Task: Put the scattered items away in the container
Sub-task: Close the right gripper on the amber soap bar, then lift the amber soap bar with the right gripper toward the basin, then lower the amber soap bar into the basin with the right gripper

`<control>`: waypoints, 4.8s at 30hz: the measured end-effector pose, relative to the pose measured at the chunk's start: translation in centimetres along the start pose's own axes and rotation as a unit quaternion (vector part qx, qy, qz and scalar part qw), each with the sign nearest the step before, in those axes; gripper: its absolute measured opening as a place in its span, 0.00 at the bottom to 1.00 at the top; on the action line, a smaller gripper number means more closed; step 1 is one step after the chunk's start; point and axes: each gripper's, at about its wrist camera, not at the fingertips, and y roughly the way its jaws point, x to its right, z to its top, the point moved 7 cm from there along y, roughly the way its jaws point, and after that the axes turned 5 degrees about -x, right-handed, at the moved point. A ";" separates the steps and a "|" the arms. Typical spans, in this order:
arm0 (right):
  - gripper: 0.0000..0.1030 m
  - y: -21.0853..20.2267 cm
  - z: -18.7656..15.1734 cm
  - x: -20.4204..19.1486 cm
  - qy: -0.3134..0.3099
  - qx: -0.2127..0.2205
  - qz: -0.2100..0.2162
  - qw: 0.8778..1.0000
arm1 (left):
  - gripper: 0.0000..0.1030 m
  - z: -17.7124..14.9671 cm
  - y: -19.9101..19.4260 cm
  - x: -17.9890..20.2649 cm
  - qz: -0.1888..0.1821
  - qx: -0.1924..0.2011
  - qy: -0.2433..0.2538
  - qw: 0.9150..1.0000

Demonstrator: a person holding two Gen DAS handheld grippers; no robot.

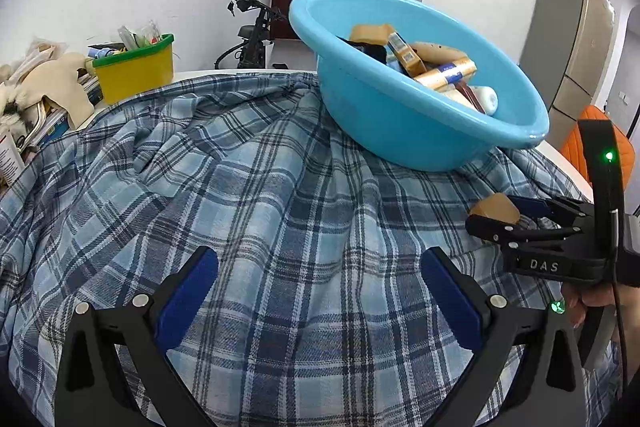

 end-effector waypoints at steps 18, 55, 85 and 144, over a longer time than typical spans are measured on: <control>0.59 -5.9 -3.9 -2.2 -0.011 0.028 0.033 0.999 | 1.00 -0.9 -0.5 1.2 0.003 -0.002 0.014 1.000; 0.58 -7.4 -10.0 -4.8 0.001 0.012 0.001 1.000 | 1.00 -6.2 -2.7 3.7 -0.004 -0.039 0.027 0.999; 0.59 -20.0 -2.6 -3.2 0.009 0.175 -0.027 0.984 | 1.00 2.7 -13.1 4.5 0.003 0.091 0.045 0.995; 0.59 -11.5 23.7 5.9 0.073 0.208 0.015 0.975 | 1.00 29.4 4.4 3.4 0.047 0.080 0.053 0.994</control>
